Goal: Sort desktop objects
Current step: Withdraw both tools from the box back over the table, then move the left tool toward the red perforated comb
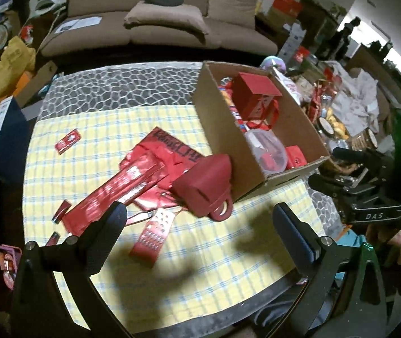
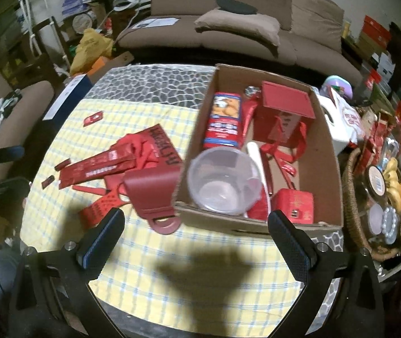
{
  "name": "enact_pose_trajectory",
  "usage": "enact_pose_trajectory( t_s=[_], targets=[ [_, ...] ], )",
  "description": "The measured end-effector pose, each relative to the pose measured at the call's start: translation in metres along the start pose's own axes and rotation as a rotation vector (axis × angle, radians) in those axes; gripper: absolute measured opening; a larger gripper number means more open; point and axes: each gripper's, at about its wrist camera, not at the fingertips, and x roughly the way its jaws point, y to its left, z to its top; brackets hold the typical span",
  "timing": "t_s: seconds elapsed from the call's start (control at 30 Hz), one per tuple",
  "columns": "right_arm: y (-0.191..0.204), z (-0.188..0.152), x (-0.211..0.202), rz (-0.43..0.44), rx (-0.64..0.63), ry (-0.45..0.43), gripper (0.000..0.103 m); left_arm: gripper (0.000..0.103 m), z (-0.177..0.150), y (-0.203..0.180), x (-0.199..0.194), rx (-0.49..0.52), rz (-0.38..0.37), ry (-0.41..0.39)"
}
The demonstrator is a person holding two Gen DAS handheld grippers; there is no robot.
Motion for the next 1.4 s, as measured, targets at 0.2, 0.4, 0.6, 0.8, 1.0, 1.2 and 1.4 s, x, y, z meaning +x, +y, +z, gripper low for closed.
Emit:
enact_pose_trajectory(
  t_s=[0.2,0.4,0.6,0.8,1.0,1.2,1.4],
  targets=[
    [0.031,0.002,0.000,0.015,-0.030,-0.004,0.103,0.103,-0.011,0.025,-0.013,-0.033,0.027,-0.006],
    [0.054,0.002,0.002,0.021,-0.047,-0.003,0.103,0.103,-0.022,0.047,-0.022,-0.053,0.043,-0.008],
    [0.078,0.003,0.009,0.040,-0.054,-0.002,0.103,0.103,-0.033,0.072,-0.026,-0.074,0.057,-0.006],
    [0.105,0.004,0.024,0.074,-0.076,0.008,0.103,0.103,-0.044,0.097,-0.019,-0.094,0.070,0.004],
    [0.127,0.000,0.051,0.126,-0.087,0.020,0.103,0.103,-0.059,0.123,-0.009,-0.119,0.070,-0.013],
    [0.145,-0.013,0.084,0.170,-0.105,0.035,0.103,0.103,-0.078,0.137,0.015,-0.104,0.069,-0.013],
    [0.157,-0.026,0.113,0.188,-0.120,0.023,0.103,0.103,-0.095,0.151,0.046,-0.108,0.075,0.002]
  ],
)
